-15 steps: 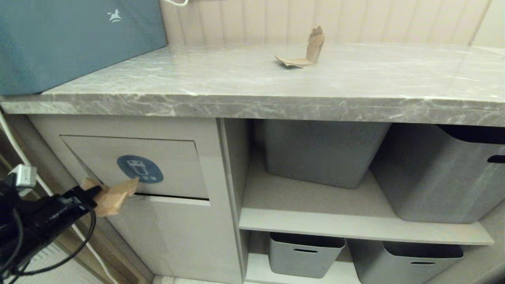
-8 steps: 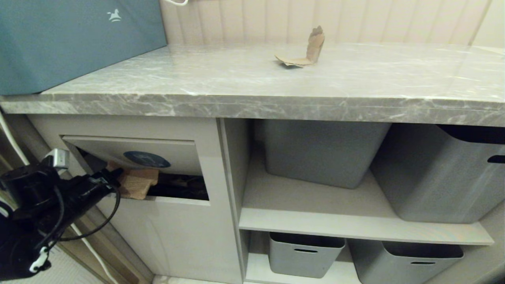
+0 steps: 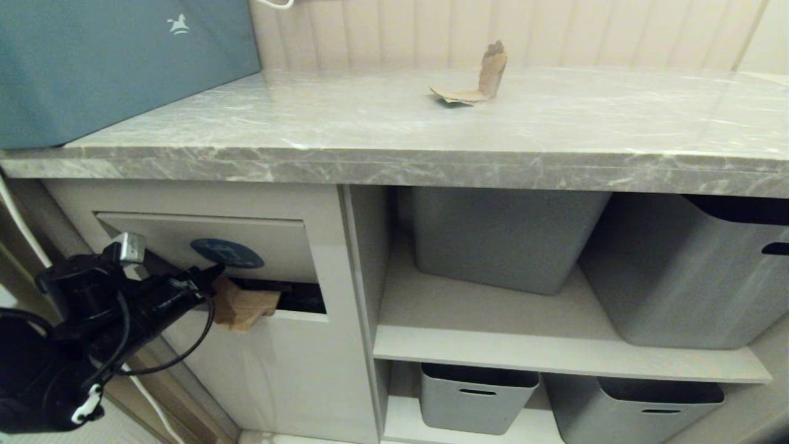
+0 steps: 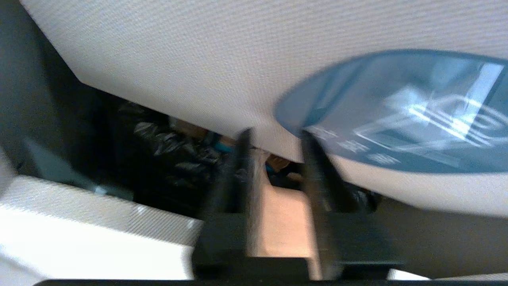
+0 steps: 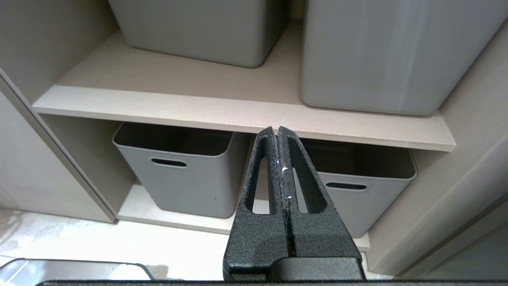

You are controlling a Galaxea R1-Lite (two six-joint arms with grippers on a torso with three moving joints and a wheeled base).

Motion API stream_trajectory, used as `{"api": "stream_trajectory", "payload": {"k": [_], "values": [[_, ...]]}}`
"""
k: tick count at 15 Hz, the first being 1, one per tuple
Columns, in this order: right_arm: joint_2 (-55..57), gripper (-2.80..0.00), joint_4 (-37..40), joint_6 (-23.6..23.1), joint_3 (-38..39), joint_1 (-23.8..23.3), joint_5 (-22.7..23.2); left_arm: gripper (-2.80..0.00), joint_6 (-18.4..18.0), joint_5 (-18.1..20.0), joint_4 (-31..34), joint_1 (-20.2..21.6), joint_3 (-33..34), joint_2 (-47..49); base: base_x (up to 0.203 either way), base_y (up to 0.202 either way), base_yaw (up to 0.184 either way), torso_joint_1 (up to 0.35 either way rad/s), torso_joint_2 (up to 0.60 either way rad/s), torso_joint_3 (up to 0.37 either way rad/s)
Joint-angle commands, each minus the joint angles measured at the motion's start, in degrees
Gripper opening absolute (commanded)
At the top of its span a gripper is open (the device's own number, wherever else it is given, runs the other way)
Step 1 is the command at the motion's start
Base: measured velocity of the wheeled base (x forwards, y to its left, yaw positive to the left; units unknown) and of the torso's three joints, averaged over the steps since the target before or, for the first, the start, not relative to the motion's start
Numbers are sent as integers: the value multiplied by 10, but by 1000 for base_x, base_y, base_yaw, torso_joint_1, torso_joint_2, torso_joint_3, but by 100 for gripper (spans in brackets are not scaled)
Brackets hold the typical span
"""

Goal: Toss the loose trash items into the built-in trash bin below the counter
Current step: Put the garbage in the trash can, then pick up the garbage

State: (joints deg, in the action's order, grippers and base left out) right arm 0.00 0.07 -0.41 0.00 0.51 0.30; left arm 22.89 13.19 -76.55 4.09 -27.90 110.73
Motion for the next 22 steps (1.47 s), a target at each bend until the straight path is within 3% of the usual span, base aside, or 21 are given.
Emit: {"api": "stream_trajectory", "payload": {"k": [1,7,10,14,19,22], "values": [[-1,-280,0,0,0,0,0,0,2,1,-7,-5,-1,-3,0,0,0,0,0,0],[-1,-280,-1,0,0,0,0,0,4,4,-8,-8,-20,7,0,0,0,0,0,0],[-1,-280,0,0,0,0,0,0,5,4,-6,-7,4,-21,0,0,0,0,0,0],[-1,-280,0,0,0,0,0,0,4,3,-4,-7,111,-137,0,0,0,0,0,0],[-1,-280,0,0,0,0,0,0,2,3,4,-3,243,-347,0,0,0,0,0,0],[-1,-280,-1,0,0,0,0,0,-1,1,65,-2,268,-480,0,0,0,0,0,0]]}}
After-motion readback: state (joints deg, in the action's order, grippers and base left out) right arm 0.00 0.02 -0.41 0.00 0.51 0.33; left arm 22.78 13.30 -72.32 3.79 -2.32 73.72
